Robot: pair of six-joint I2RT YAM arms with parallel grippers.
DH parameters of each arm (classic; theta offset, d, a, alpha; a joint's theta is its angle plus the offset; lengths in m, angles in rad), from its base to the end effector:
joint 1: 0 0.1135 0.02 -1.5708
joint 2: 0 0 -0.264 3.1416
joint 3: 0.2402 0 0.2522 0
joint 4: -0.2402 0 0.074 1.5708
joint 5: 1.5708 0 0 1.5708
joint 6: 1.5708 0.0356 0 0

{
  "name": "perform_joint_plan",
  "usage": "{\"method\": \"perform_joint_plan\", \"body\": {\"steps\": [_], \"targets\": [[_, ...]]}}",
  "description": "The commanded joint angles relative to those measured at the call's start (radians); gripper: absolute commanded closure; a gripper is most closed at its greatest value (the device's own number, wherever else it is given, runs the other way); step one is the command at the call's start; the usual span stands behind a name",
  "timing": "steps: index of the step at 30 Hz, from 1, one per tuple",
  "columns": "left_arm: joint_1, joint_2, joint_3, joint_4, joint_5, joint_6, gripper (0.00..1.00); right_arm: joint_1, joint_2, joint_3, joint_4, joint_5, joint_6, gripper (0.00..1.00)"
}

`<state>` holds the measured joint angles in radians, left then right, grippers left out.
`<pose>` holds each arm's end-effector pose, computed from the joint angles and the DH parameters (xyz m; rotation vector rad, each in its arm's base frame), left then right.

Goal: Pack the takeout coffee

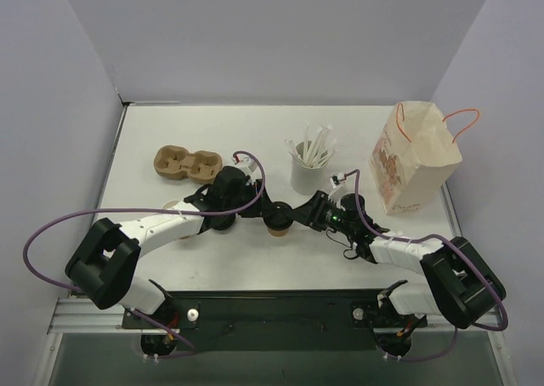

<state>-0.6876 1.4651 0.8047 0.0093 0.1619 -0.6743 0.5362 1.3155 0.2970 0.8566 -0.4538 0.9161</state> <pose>0.2353 -0.2007 0.2070 0.1112 2.3725 -0.8895 0.1962 0.1348 0.1748 -0.0074 1.9523 1.4119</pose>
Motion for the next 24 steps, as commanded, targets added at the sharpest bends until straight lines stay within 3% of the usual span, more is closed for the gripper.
{"method": "perform_joint_plan", "body": {"steps": [1, 11, 18, 24], "targets": [[0.007, 0.040, -0.044, -0.170, -0.121, 0.044, 0.46, -0.002, 0.076, -0.046, -0.336, 0.086, -0.128, 0.71], [0.007, 0.020, 0.060, -0.198, -0.001, 0.056, 0.46, -0.001, -0.087, 0.252, -0.606, 0.026, -0.200, 0.57], [0.007, 0.029, 0.163, -0.247, 0.027, 0.065, 0.45, -0.001, -0.026, 0.445, -0.729, 0.001, -0.238, 0.49], [0.008, 0.018, 0.214, -0.279, 0.057, 0.091, 0.45, 0.008, -0.024, 0.481, -0.778, 0.030, -0.267, 0.47]]}}
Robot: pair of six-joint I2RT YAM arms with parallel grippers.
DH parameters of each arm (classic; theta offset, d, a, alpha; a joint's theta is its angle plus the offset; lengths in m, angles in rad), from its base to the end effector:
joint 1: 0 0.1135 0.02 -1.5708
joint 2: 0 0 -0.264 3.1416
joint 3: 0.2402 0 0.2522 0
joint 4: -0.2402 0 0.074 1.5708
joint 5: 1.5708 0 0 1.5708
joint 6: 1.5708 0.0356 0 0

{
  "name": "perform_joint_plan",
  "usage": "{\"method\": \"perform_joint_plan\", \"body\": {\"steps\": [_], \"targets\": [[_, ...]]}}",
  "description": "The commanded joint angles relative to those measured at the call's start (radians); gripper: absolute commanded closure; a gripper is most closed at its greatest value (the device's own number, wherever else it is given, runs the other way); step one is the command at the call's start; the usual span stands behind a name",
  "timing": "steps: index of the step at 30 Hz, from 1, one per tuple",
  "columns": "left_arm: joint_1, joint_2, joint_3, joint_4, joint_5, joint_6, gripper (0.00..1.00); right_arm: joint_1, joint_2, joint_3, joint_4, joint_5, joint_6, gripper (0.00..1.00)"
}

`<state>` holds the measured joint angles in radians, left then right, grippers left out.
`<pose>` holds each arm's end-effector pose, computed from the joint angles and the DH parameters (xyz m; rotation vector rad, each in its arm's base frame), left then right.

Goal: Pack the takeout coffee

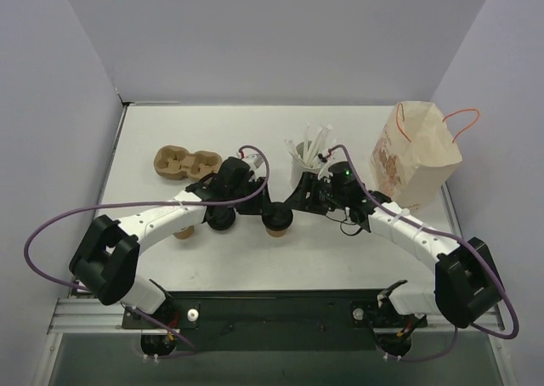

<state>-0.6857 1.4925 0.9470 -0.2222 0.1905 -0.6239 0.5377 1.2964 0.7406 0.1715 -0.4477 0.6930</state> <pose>0.2421 -0.2068 0.2252 0.1778 2.4837 -0.8319 0.2382 0.1600 0.2496 -0.1589 2.1241 1.2109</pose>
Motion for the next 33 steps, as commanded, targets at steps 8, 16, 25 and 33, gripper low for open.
{"method": "perform_joint_plan", "body": {"steps": [8, 16, 25, 33], "targets": [[0.041, -0.044, 0.240, -0.137, 0.035, 0.082, 0.39, 0.036, -0.106, 0.117, -0.291, 0.210, -0.058, 0.52], [0.052, -0.187, 0.269, -0.321, -0.216, 0.188, 0.36, 0.191, -0.089, 0.207, -0.471, 0.512, 0.132, 0.58], [0.052, -0.488, 0.109, -0.474, -0.422, 0.302, 0.35, 0.295, -0.020, 0.252, -0.563, 0.662, 0.330, 0.55], [0.054, -0.716, -0.089, -0.422, -0.563, 0.372, 0.35, 0.347, 0.063, 0.298, -0.567, 0.727, 0.412, 0.56]]}}
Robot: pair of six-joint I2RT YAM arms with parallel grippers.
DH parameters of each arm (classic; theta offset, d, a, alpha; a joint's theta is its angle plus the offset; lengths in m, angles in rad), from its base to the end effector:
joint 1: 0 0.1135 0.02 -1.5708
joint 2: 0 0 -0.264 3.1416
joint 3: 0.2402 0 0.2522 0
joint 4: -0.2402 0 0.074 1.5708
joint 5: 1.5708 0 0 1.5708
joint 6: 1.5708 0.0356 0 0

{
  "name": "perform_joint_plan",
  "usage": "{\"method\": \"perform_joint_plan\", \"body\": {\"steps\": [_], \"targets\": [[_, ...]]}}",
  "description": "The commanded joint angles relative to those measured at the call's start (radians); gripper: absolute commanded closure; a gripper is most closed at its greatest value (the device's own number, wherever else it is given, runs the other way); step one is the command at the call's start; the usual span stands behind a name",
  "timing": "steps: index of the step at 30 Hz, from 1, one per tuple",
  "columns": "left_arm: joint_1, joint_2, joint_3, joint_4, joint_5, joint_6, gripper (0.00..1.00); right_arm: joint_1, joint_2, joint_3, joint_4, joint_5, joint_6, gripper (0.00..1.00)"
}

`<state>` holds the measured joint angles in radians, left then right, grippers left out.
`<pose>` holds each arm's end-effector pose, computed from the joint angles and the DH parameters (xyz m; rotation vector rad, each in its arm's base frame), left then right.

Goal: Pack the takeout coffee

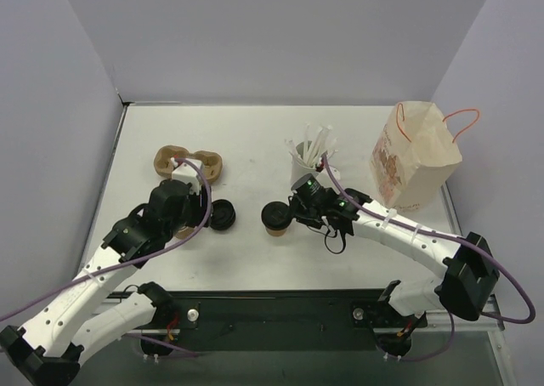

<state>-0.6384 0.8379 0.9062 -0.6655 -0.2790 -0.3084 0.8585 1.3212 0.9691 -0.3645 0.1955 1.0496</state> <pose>0.1449 -0.0953 0.3254 0.1952 2.1435 -0.2497 0.1932 0.2131 0.2696 0.3344 2.3704 0.7522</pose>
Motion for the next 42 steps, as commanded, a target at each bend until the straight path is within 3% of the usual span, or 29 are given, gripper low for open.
{"method": "perform_joint_plan", "body": {"steps": [1, 14, 17, 25, 32, 38, 42], "targets": [[0.006, -0.080, -0.049, 0.024, -0.092, 0.057, 0.35, 0.039, 0.047, 0.088, -0.031, 0.090, 0.055, 0.56], [0.005, -0.112, -0.067, 0.035, -0.072, 0.058, 0.35, 0.065, 0.171, 0.128, -0.063, 0.117, 0.110, 0.62], [0.005, -0.114, -0.069, 0.033, -0.077, 0.058, 0.35, 0.065, 0.187, 0.143, -0.068, 0.117, 0.101, 0.68], [0.003, -0.122, -0.067, 0.027, -0.101, 0.058, 0.35, 0.063, 0.205, 0.145, -0.093, 0.104, 0.066, 0.99], [0.003, -0.132, -0.070, 0.026, -0.117, 0.055, 0.35, 0.042, 0.150, 0.134, -0.125, 0.127, -0.006, 1.00], [0.003, -0.134, -0.072, 0.026, -0.117, 0.054, 0.35, -0.024, 0.020, 0.088, -0.315, 0.234, -0.054, 1.00], [0.003, -0.134, -0.070, 0.027, -0.111, 0.054, 0.35, -0.160, -0.134, -0.036, -0.379, 0.314, -0.100, 1.00]]}}
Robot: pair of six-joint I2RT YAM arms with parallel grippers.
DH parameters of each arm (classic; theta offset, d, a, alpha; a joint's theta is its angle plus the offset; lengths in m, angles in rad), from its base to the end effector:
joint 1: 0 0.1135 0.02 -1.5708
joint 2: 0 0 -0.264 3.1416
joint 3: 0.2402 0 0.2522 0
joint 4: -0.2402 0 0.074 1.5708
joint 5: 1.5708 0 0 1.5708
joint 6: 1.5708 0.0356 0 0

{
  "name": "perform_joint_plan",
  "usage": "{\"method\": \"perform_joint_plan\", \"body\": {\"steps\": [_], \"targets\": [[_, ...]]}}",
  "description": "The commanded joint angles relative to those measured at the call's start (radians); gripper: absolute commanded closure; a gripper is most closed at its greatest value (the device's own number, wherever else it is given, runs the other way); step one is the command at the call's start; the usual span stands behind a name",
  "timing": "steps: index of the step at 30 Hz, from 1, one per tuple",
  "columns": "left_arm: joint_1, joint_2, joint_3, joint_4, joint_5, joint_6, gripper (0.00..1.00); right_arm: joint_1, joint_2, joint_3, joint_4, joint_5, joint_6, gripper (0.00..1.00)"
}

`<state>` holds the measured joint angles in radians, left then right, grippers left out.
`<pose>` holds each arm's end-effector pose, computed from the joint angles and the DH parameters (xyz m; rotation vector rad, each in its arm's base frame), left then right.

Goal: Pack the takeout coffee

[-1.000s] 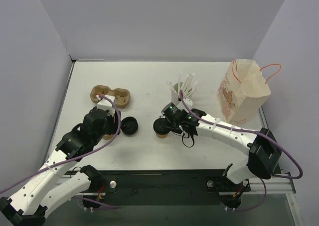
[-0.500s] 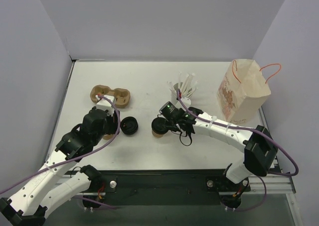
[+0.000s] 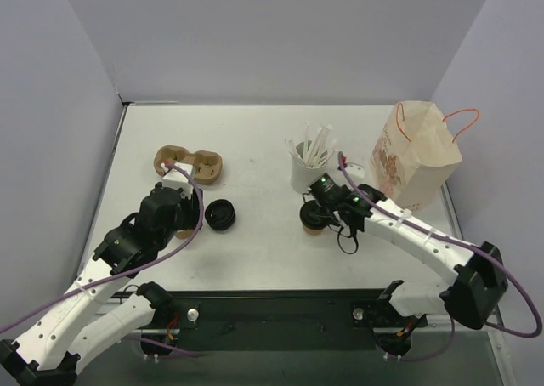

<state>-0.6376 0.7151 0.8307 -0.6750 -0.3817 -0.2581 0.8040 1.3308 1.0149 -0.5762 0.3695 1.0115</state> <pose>0.1267 -0.0773 0.3177 0.1735 2.0814 -0.1363 0.2008 0.1899 0.2674 0.4086 2.3856 0.3941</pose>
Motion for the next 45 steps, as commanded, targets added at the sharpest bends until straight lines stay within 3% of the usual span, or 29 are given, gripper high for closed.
{"method": "perform_joint_plan", "body": {"steps": [1, 7, 12, 29, 45], "targets": [[0.003, -0.011, 0.005, 0.038, -0.006, 0.005, 0.36, -0.135, -0.198, -0.125, -0.168, 0.150, -0.076, 1.00], [0.000, -0.016, 0.001, 0.045, 0.007, 0.010, 0.35, -0.374, -0.294, -0.205, -0.110, 0.134, -0.174, 1.00], [-0.002, -0.013, 0.002, 0.038, 0.000, 0.008, 0.35, -0.483, -0.320, -0.274, -0.033, 0.045, -0.186, 1.00], [-0.005, -0.008, -0.001, 0.040, 0.000, 0.008, 0.35, -0.496, -0.331, -0.334, 0.116, 0.011, -0.157, 1.00], [-0.034, -0.006, -0.001, 0.032, -0.028, 0.006, 0.35, -0.522, 0.094, -0.053, 0.282, -0.012, -0.198, 1.00]]}}
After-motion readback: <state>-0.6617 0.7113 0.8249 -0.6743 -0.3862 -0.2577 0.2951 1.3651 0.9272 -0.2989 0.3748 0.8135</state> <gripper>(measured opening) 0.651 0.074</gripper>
